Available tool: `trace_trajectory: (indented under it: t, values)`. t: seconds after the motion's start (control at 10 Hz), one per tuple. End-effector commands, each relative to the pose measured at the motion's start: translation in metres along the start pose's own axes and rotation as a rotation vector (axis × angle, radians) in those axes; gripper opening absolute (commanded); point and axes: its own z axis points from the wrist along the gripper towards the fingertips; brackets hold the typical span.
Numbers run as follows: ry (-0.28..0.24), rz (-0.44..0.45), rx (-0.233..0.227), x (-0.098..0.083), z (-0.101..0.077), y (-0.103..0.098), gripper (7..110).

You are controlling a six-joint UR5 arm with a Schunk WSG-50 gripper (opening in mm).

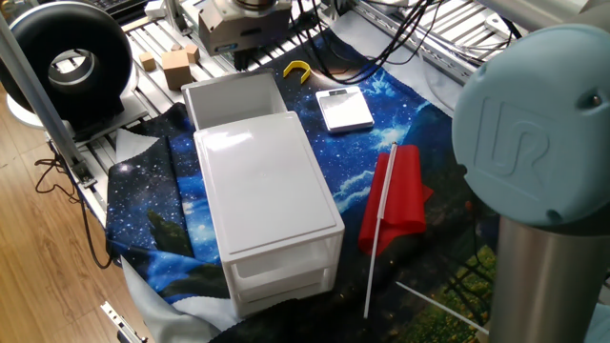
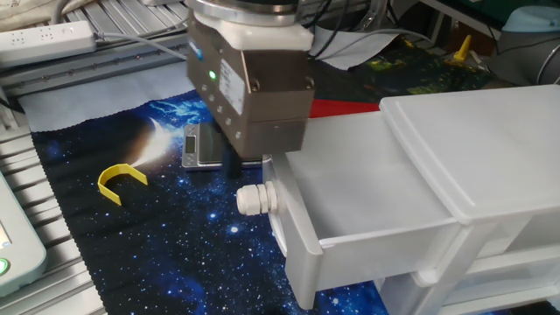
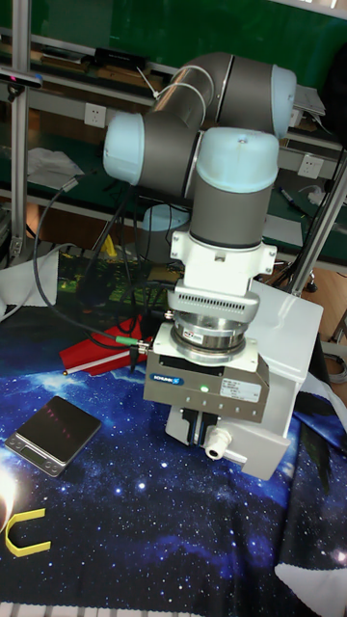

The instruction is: Use the gripper to push and close the drawer

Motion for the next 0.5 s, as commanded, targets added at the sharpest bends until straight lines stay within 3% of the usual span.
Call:
trace_trajectory:
  t: [0.0,0.4]
  values:
    - [0.086,0.060,-0.035,0.021,-0.005,0.008,7]
    - [0.139,0.092,-0.029,0.031,-0.028,0.018,7]
